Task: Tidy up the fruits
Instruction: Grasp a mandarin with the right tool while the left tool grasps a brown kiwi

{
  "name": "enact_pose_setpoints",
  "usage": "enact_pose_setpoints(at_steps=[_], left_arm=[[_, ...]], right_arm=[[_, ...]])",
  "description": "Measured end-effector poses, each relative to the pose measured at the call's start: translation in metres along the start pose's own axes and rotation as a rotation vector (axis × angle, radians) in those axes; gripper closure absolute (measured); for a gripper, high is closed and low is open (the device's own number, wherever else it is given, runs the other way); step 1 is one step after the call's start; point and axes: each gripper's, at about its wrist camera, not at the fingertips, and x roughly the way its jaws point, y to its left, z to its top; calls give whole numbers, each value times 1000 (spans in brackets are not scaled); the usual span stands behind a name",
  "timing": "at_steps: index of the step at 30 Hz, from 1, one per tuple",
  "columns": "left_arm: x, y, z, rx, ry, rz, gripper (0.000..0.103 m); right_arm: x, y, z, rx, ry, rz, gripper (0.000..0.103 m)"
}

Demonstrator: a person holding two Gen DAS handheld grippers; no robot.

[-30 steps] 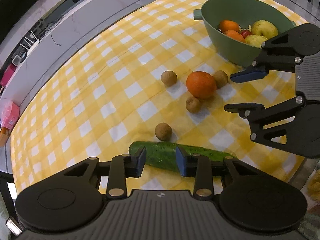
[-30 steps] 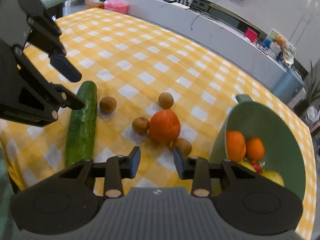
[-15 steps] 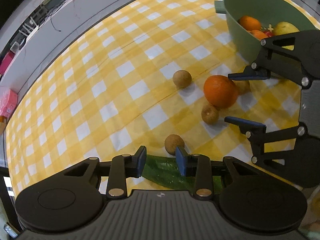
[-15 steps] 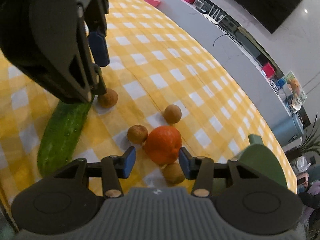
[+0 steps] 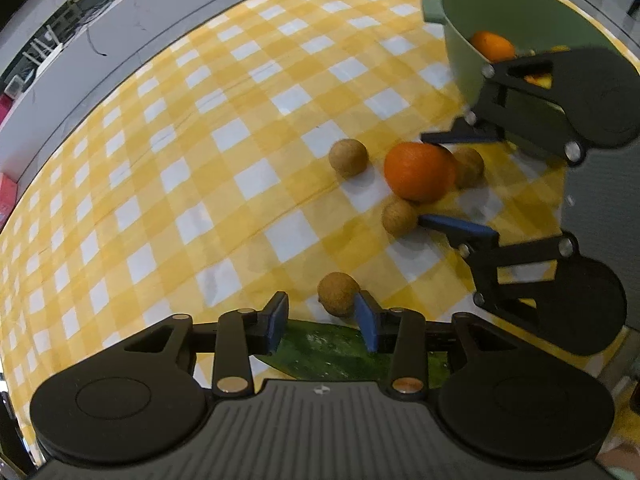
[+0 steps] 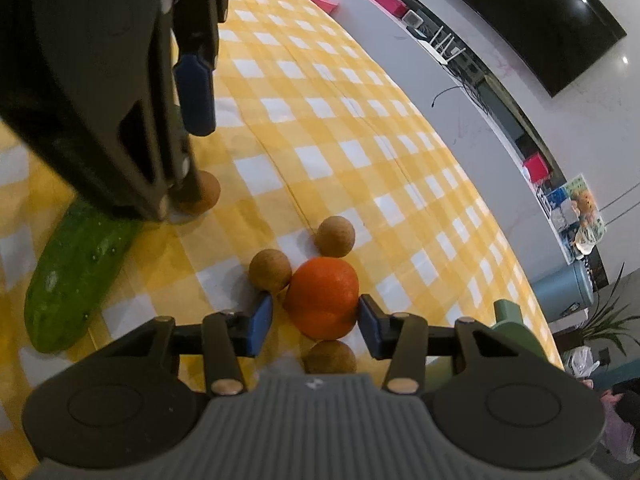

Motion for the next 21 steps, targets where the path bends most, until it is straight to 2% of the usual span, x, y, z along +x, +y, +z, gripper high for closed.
enact_pose_setpoints(at_steps=[3,8,11,19,21], left_arm=[[2,-5,0,22,2,1,50],[4,-7,1,21,2,2,50],[6,-8,2,19,-1,2,50],[10,-14,3,43,-14,29,62],[13,-15,3,49,-13,37,64]], right_arm=[[-1,0,0,-16,4,1,61],[-4,-1,-3,-54,15,0,71],[-5,-6,-4,-43,15,21,73],[-12,-18,-1,-14,25,53,74],[-19,-23,0,8,25,68,78]])
